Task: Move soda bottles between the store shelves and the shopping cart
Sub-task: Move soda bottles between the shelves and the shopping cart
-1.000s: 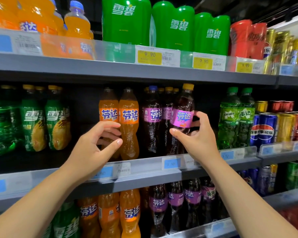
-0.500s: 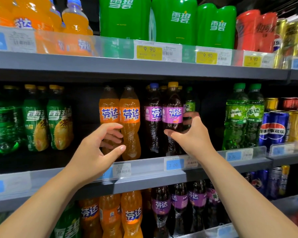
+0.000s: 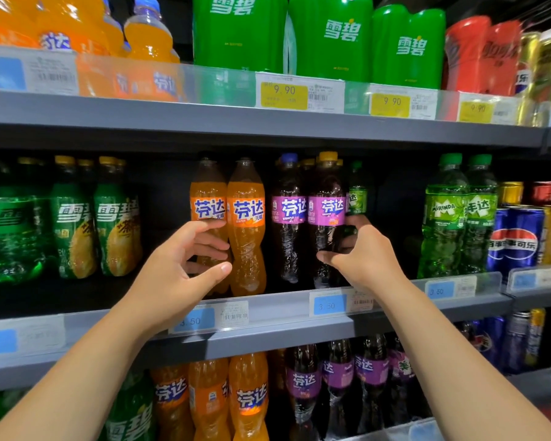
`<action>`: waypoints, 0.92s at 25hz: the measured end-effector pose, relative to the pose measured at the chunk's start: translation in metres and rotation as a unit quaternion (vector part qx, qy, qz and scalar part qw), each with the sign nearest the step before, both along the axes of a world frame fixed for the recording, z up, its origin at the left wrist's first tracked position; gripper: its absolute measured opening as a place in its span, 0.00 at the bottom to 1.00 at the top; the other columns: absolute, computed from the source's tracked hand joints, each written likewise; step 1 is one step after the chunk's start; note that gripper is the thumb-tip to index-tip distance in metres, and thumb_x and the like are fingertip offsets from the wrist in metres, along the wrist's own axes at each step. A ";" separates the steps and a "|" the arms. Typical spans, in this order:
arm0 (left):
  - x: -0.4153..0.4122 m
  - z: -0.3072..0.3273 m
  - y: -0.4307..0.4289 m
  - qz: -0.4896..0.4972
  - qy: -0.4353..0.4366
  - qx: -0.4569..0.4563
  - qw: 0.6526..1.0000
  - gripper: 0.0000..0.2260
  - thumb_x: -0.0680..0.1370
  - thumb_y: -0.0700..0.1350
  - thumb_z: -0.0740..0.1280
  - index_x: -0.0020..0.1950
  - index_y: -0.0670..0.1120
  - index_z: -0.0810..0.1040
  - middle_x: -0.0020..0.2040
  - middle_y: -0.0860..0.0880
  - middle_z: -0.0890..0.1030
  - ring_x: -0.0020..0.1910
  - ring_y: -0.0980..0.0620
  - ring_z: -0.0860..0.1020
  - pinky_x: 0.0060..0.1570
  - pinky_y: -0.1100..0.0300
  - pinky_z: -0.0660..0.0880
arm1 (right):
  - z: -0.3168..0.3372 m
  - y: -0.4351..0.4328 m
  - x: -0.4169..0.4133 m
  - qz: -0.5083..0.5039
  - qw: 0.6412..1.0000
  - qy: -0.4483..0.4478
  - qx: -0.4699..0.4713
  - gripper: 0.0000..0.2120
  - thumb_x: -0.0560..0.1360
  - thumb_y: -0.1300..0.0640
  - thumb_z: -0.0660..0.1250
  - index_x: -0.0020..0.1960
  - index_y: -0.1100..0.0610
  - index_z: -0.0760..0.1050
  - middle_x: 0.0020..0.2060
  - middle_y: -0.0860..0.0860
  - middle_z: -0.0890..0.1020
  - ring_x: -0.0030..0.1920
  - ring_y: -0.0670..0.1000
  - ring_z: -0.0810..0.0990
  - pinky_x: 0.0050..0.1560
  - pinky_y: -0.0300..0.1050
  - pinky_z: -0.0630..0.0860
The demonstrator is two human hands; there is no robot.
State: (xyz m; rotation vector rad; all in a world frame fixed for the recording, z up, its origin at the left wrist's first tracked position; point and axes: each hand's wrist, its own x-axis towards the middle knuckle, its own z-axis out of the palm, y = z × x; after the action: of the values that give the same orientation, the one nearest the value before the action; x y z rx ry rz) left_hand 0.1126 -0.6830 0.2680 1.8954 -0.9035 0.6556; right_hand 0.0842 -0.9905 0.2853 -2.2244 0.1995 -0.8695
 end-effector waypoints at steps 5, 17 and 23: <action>0.000 0.001 0.001 -0.002 0.005 0.001 1.000 0.25 0.75 0.47 0.74 0.68 0.64 0.70 0.56 0.64 0.80 0.58 0.62 0.79 0.53 0.63 0.77 | -0.001 -0.001 0.000 0.002 1.000 0.003 0.005 0.37 0.67 0.50 0.82 0.71 0.49 0.67 0.42 0.38 0.76 0.41 0.38 0.75 0.35 0.33 0.67; 0.001 0.001 0.002 0.000 -0.001 0.000 1.000 0.25 0.74 0.52 0.74 0.68 0.64 0.70 0.56 0.63 0.80 0.58 0.62 0.79 0.51 0.65 0.77 | -0.023 0.023 -0.024 0.004 0.989 -0.141 -0.047 0.34 0.70 0.50 0.79 0.72 0.51 0.69 0.61 0.45 0.74 0.62 0.44 0.72 0.61 0.39 0.70; -0.006 -0.001 -0.001 0.008 -0.022 -0.006 1.000 0.23 0.76 0.52 0.72 0.70 0.56 0.71 0.53 0.62 0.80 0.57 0.60 0.79 0.53 0.63 0.78 | -0.031 0.069 -0.042 0.142 0.934 -0.315 -0.089 0.19 0.75 0.53 0.72 0.64 0.56 0.78 0.59 0.47 0.78 0.62 0.46 0.77 0.61 0.34 0.74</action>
State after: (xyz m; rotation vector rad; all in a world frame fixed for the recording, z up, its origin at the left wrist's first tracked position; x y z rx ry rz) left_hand 0.1070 -0.6840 0.2673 1.8857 -0.9115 0.7126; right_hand 0.0420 -0.9218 0.2543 -1.9409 -0.5082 -1.4178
